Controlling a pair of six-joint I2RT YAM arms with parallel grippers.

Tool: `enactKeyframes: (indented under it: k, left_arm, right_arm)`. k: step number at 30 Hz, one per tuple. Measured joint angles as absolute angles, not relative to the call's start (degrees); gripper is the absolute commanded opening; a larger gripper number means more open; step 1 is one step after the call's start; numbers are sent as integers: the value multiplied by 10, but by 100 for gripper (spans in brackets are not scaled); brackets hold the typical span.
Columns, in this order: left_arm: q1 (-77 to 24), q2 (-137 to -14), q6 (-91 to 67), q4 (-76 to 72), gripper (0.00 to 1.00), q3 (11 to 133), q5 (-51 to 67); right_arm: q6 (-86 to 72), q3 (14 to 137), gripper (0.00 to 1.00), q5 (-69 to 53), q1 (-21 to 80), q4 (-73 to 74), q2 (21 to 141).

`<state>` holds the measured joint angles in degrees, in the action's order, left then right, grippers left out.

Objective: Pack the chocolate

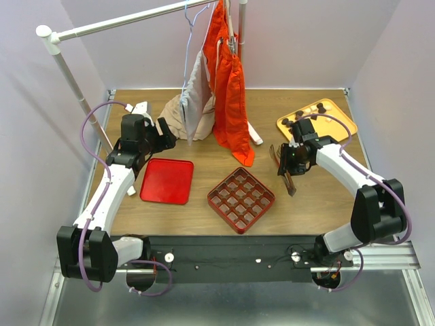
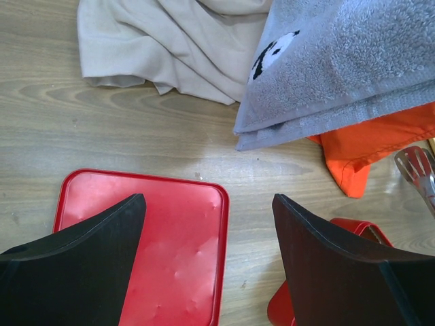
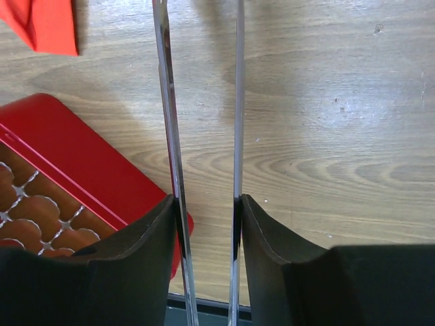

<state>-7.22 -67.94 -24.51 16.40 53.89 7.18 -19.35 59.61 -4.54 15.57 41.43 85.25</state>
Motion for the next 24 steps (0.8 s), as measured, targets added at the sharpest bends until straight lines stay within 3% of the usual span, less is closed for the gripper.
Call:
enactKeyframes:
  k: [13,24]
  left_arm:
    - [-72,-680,-245,164,85,539,72]
    - [-72,-680,-245,164,85,539,72]
  right_arm:
    - [-194,601,51,0,156,430,828]
    - [-194,683,49,103,156,452,813]
